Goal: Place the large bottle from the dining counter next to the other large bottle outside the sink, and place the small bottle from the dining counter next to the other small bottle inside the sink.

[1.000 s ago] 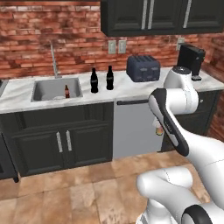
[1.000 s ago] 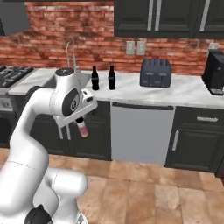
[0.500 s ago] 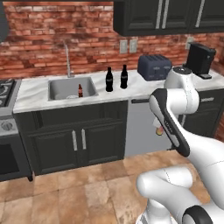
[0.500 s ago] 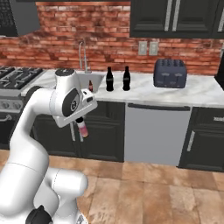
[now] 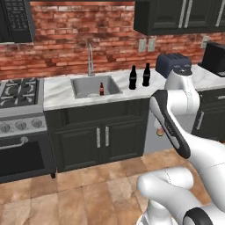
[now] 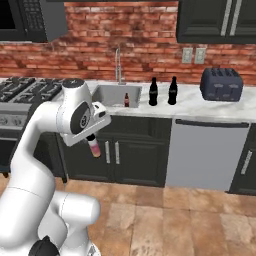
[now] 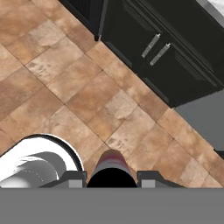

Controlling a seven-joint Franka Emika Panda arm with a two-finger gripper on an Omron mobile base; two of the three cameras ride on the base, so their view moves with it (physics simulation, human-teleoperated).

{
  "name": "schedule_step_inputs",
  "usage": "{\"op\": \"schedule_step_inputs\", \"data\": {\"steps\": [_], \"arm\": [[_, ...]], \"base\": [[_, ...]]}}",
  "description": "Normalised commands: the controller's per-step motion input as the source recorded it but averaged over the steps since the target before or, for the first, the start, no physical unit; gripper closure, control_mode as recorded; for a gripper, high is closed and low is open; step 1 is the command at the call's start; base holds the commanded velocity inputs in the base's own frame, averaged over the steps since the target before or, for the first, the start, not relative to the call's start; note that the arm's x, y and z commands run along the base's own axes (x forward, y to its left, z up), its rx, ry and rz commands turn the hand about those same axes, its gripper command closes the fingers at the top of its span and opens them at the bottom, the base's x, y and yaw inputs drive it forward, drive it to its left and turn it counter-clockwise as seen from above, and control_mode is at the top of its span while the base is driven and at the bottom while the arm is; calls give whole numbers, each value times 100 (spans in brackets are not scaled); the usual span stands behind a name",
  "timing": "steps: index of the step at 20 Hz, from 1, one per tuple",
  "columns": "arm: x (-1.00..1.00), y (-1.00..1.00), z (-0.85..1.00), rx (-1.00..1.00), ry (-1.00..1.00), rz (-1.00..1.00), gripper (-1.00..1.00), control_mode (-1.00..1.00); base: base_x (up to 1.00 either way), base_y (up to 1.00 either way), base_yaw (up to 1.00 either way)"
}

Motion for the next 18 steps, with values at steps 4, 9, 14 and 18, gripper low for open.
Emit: {"op": "schedule_step_inputs", "data": {"steps": [4, 9, 14, 18], "arm": [[0, 0, 0, 0, 0, 0, 100, 100], [0, 0, 0, 0, 0, 0, 100, 100], [0, 0, 0, 0, 0, 0, 100, 100], [0, 0, 0, 0, 0, 0, 100, 100]], "base": [[1, 69, -3], [22, 59, -5], [55, 37, -7], [68, 26, -5]]}}
